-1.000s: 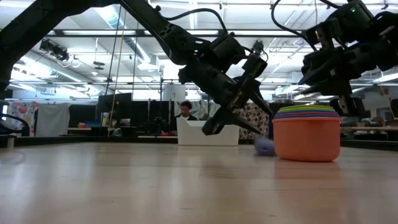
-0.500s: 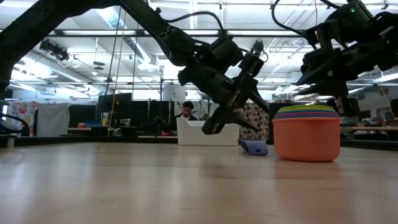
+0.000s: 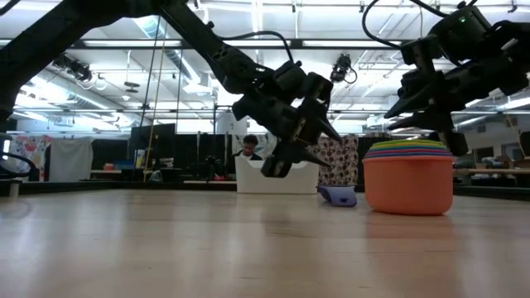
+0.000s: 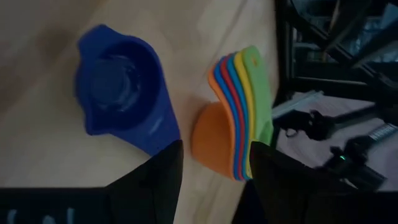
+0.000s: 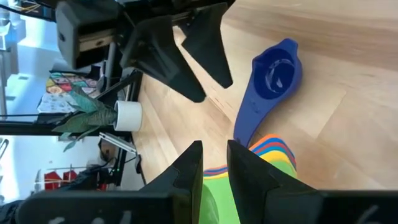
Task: Nest measuring cups in basket
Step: Stack the dark blue measuring cup on top of the green measuring cup
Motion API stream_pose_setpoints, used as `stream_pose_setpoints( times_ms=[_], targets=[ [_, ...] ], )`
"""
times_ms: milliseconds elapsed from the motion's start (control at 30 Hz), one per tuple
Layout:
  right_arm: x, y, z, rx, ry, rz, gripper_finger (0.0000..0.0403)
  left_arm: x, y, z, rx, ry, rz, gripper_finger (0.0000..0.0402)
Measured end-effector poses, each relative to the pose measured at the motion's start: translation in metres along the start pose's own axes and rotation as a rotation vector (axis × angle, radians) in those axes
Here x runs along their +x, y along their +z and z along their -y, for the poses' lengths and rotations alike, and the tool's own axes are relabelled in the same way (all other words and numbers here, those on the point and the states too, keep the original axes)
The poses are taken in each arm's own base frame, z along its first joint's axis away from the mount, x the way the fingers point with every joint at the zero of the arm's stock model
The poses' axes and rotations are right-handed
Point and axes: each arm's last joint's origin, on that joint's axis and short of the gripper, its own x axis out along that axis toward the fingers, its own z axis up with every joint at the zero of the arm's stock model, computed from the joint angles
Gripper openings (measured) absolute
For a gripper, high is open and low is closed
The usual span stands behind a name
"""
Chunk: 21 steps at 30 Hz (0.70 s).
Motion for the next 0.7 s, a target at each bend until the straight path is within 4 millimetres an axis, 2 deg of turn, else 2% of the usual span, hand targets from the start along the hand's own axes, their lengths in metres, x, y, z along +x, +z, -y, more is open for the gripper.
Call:
stream_pose_setpoints(
  times_ms=[267,700],
  targets=[
    [-0.0008,0.0039,-0.0023,-0.012,0.030,0.024,0.0077,-0.0109,0.0068,-0.0055,-0.017,0.011,0.023,0.0190],
    [-0.0026,0.0098,-0.0029,-0.027,0.048,0.062,0.0077,-0.0108,0.0062,-0.0084,0.001,0.071,0.057,0.0174]
  ],
)
